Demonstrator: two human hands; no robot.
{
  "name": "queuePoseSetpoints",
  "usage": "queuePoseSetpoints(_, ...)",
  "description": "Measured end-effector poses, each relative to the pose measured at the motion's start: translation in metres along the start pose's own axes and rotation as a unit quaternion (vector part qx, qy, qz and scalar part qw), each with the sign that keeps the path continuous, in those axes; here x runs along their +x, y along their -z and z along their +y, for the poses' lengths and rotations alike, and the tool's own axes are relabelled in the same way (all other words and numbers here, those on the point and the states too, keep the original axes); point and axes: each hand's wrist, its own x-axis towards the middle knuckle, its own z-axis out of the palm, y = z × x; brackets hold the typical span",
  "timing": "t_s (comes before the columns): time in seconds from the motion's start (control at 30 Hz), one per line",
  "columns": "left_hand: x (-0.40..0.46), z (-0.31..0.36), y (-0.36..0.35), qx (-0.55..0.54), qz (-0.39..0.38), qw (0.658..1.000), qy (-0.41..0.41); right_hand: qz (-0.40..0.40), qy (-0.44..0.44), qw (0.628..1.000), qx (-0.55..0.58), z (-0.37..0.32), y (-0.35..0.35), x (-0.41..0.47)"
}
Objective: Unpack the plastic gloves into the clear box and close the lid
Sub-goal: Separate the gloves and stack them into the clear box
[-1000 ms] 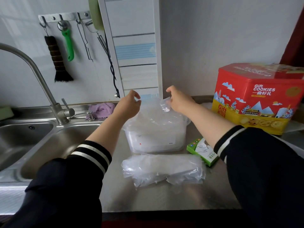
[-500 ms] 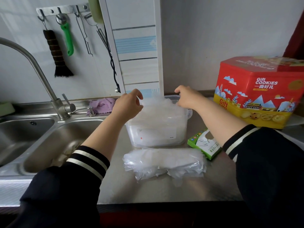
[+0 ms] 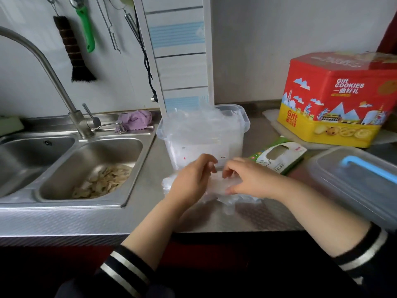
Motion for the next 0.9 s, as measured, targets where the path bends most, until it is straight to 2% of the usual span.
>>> queuePoseSetpoints(0.17, -0.013, -0.007, -0.008, 0.007, -0.045, 0.999, 0.009, 0.084, -0.041, 0.991, 0.094, 0.008, -0.019, -0.004)
queuePoseSetpoints(0.43, -0.009, 0.000, -0.003, 0.031, -0.042, 0.997, 0.052, 0.184, -0.058, 0.974, 0.117, 0.001, -0.006, 0.005)
queuePoseSetpoints(0.5, -0.005, -0.001, 0.001, 0.049, -0.058, 0.996, 0.049, 0.151, -0.053, 0.977, 0.138, 0.001, 0.001, 0.006)
queuePoseSetpoints(0.57, -0.003, -0.001, 0.001, 0.077, -0.077, 0.993, 0.041, 0.065, -0.053, 0.987, 0.137, 0.000, 0.002, 0.004)
queuePoseSetpoints(0.63, -0.001, -0.002, -0.001, 0.102, -0.077, 0.992, 0.021, 0.001, -0.055, 0.995, 0.082, 0.001, -0.004, 0.001)
queuePoseSetpoints(0.67, 0.000, -0.002, -0.002, 0.107, -0.068, 0.992, 0.008, 0.002, -0.054, 0.997, 0.061, 0.003, -0.008, 0.001)
queuePoseSetpoints(0.83, 0.005, 0.002, -0.002, 0.059, 0.002, 0.998, -0.018, 0.132, -0.054, 0.985, 0.101, 0.001, -0.006, 0.003)
queuePoseSetpoints(0.9, 0.004, 0.006, 0.005, 0.012, -0.015, 1.000, -0.004, 0.166, -0.037, 0.979, 0.116, -0.001, 0.000, 0.004)
